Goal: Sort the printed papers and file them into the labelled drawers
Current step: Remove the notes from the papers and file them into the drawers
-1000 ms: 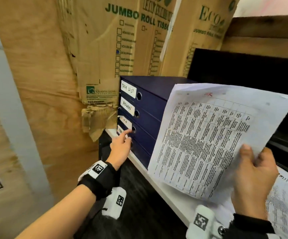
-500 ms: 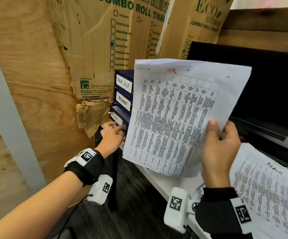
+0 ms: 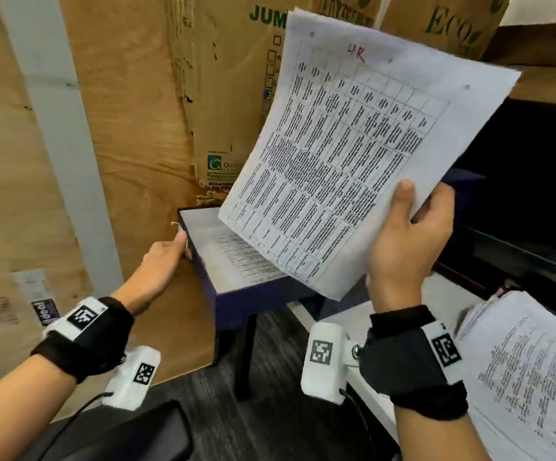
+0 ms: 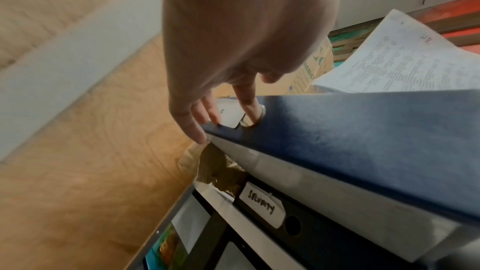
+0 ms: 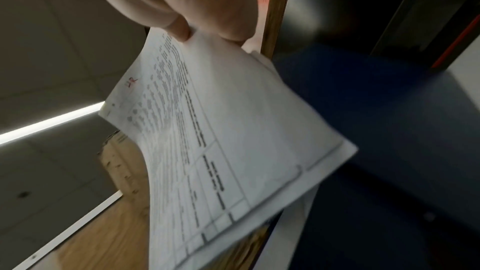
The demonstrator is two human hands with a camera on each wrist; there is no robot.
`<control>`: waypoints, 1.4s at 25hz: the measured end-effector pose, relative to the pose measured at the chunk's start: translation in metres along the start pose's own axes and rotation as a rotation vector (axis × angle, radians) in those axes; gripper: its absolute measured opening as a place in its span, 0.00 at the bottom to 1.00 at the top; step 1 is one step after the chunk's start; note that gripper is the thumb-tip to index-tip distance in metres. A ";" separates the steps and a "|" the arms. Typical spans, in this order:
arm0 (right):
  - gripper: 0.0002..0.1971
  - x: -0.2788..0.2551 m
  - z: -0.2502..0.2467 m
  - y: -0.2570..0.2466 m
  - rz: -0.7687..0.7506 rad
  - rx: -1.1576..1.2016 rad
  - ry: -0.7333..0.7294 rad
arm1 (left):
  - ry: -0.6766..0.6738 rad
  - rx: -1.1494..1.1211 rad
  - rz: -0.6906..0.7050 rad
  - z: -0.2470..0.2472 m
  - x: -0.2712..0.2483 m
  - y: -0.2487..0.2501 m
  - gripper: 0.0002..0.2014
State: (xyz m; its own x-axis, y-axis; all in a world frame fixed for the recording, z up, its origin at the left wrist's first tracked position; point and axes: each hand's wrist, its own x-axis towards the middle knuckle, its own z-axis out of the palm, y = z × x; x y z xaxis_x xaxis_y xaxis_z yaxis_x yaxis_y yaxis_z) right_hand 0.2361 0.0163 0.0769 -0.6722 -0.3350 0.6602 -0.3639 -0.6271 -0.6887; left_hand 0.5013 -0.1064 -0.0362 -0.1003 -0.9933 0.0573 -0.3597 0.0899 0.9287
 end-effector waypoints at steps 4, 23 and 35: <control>0.02 -0.004 0.044 -0.002 0.070 0.053 -0.017 | 0.107 0.024 0.081 -0.018 -0.019 0.017 0.25; 0.08 -0.058 0.056 0.011 0.937 -0.352 -1.031 | 0.044 -0.365 -0.033 -0.072 -0.032 0.066 0.08; 0.10 -0.030 0.032 0.039 1.111 0.137 -0.364 | -0.092 -0.472 -0.093 -0.041 -0.025 0.086 0.28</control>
State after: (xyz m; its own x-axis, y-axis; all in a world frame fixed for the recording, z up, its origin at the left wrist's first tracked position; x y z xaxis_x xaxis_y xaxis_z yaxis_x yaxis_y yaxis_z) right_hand 0.2628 -0.0206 0.0393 -0.3447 -0.9125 -0.2201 0.3931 0.0726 -0.9166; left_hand 0.5109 -0.0765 0.0576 -0.1774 -0.9830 -0.0466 0.0870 -0.0629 0.9942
